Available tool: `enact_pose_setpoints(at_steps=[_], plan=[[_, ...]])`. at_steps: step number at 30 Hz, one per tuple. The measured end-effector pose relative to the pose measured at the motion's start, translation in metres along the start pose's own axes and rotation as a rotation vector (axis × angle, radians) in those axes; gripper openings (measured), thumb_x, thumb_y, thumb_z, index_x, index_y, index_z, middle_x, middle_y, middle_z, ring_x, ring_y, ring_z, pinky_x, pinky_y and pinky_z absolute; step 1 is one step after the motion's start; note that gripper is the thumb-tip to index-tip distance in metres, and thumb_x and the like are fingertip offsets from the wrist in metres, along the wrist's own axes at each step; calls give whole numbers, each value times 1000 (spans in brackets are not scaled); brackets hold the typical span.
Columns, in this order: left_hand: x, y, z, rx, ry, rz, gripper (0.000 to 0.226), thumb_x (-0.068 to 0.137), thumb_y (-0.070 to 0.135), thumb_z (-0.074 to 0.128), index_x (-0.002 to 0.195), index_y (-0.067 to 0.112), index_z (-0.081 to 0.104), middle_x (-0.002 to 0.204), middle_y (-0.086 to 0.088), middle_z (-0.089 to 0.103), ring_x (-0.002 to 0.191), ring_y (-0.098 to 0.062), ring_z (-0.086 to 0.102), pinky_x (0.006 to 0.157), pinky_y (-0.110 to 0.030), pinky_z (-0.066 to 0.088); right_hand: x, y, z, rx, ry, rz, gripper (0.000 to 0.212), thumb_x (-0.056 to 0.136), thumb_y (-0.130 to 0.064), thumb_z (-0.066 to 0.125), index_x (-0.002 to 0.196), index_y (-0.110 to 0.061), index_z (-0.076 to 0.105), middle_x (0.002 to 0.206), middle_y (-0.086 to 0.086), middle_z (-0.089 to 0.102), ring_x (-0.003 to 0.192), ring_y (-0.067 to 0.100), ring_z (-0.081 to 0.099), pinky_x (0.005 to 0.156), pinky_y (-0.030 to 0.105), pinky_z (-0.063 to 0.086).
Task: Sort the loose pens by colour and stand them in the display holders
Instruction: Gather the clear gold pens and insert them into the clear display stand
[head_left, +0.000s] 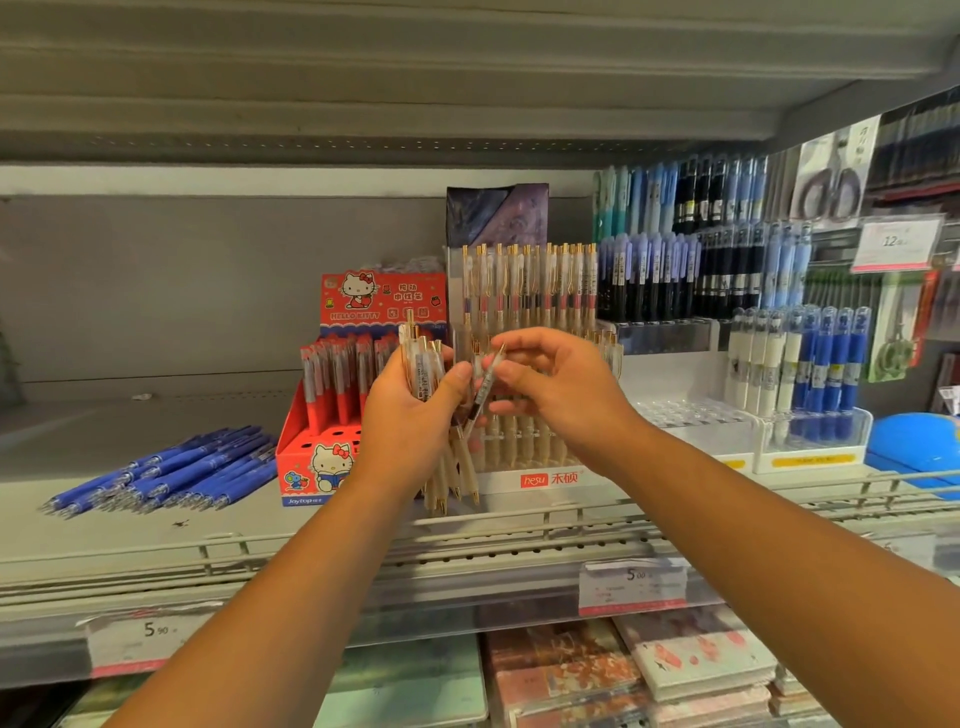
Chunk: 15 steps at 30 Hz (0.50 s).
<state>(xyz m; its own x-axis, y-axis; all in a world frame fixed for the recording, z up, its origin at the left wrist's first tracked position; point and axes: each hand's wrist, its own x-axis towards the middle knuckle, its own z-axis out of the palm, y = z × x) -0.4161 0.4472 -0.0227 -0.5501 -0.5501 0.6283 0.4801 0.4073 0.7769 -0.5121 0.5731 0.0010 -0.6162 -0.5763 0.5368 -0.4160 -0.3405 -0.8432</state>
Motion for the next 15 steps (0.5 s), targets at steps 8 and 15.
enact_pose_setpoints(at_steps=[8,15], plan=[[3,0,-7,-68,118,-56,10,96,21,62,98,30,60,83,4,71,64,-23,73,50,-37,59,9,-9,-7,-35,259,-79,17,94,-4,61,108,-12,67,95,3,66,79,13,71,62,26,60],[2,-1,-4,11,90,-53,8,95,24,63,103,24,60,81,-4,68,48,-12,65,43,-21,51,23,-3,-14,-281,329,-197,30,96,-7,58,126,-9,62,98,-3,64,84,15,67,61,24,60]])
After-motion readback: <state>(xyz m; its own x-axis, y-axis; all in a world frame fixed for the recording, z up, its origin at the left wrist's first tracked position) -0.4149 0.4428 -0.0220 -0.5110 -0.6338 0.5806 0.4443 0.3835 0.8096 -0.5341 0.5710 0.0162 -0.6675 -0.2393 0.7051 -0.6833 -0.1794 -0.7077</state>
